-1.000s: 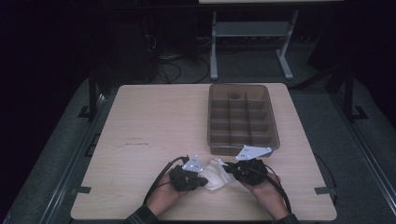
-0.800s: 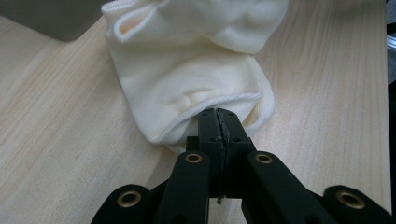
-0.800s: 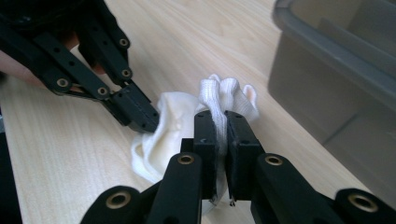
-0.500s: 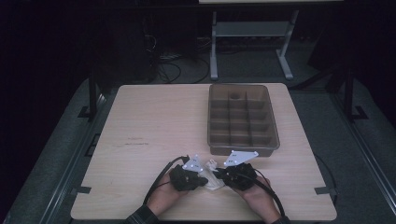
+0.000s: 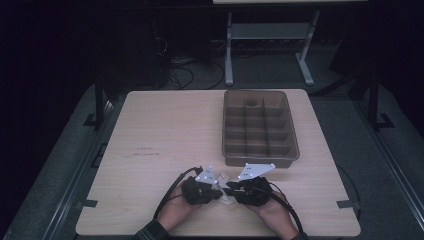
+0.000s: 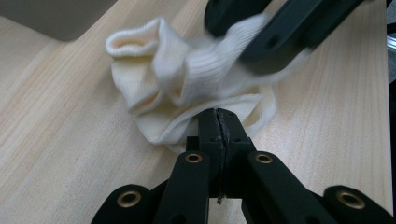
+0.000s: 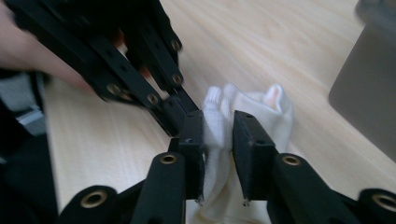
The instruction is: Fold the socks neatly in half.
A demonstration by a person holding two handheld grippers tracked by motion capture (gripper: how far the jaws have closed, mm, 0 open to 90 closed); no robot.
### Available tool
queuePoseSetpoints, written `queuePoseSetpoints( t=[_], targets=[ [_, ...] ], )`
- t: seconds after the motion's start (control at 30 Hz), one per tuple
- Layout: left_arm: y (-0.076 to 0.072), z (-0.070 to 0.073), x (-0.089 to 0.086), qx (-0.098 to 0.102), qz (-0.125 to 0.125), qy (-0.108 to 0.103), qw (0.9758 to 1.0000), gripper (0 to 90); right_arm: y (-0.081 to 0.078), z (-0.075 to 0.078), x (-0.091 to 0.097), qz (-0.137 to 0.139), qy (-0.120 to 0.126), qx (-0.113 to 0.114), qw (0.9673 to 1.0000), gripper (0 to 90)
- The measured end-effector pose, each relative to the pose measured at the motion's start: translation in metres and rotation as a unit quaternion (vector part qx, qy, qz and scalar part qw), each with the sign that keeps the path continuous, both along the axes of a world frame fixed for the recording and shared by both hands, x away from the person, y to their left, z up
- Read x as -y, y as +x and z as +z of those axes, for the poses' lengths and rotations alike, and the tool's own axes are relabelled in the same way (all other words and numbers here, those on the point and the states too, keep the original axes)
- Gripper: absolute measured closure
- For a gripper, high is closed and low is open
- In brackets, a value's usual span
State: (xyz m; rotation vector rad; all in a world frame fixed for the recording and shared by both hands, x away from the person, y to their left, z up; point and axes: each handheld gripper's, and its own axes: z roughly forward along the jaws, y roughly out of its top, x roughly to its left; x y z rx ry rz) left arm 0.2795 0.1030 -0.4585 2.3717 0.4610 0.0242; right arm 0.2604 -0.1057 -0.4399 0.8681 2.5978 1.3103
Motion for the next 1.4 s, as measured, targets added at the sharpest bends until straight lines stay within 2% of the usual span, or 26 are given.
queuePoseSetpoints(
  t=[0.17, 0.27, 0.3, 0.47, 0.67, 0.77, 0.83, 0.97, 1.07, 1.2, 1.27, 1.4],
  targets=[
    [0.0, 0.0, 0.0, -0.001, 0.001, -0.001, 1.0, 89.5, -0.003, 0.017, 0.017, -0.003, 0.055, 0.012, 0.9984, 67.3],
    [0.0, 0.0, 0.0, -0.003, 0.003, -0.003, 1.0, 89.3, -0.002, 0.022, 0.027, -0.01, 0.074, 0.019, 0.9971, 67.3],
    [0.0, 0.0, 0.0, -0.003, 0.003, -0.003, 1.0, 88.8, -0.001, 0.023, 0.032, -0.015, 0.076, 0.019, 0.9968, 70.0],
    [0.0, 0.005, -0.005, -0.007, 0.007, -0.014, 0.9998, 82.2, 0.003, 0.018, 0.036, -0.022, 0.058, 0.015, 0.998, 81.5],
    [-0.007, 0.02, -0.017, 0.002, 0.018, -0.031, 0.9994, 74.9, 0.006, 0.012, 0.028, -0.011, 0.047, 0.007, 0.9988, 85.6],
    [-0.013, 0.02, -0.022, 0.001, 0.014, -0.025, 0.9996, 71.0, 0.008, 0.008, 0.024, -0.005, 0.039, 0.005, 0.9992, 87.5],
    [-0.017, 0.016, -0.023, -0.006, 0.014, -0.018, 0.9997, 63.9, 0.009, 0.005, 0.021, 0.002, 0.037, -0.001, 0.9993, 88.9],
    [-0.021, 0.008, -0.021, 0.001, 0.019, -0.005, 0.9998, 45.0, 0.011, -0.001, 0.014, 0.01, 0.025, -0.009, 0.9996, 89.6],
    [-0.02, 0.004, -0.016, 0.004, 0.019, -0.005, 0.9998, 38.9, 0.011, -0.005, 0.008, 0.019, 0.017, -0.011, 0.9996, 89.6],
    [-0.019, -0.002, -0.014, 0.007, 0.024, -0.003, 0.9997, 37.0, 0.01, -0.009, 0.001, 0.028, 0.007, -0.015, 0.9995, 89.6],
    [-0.017, -0.004, -0.013, 0.004, 0.026, -0.002, 0.9996, 37.9, 0.01, -0.012, -0.002, 0.031, 0.001, -0.018, 0.9993, 89.7],
    [-0.015, -0.004, -0.012, 0.011, 0.029, -0.002, 0.9995, 41.5, 0.009, -0.016, -0.007, 0.037, -0.008, -0.022, 0.999, 89.7]
  ],
)
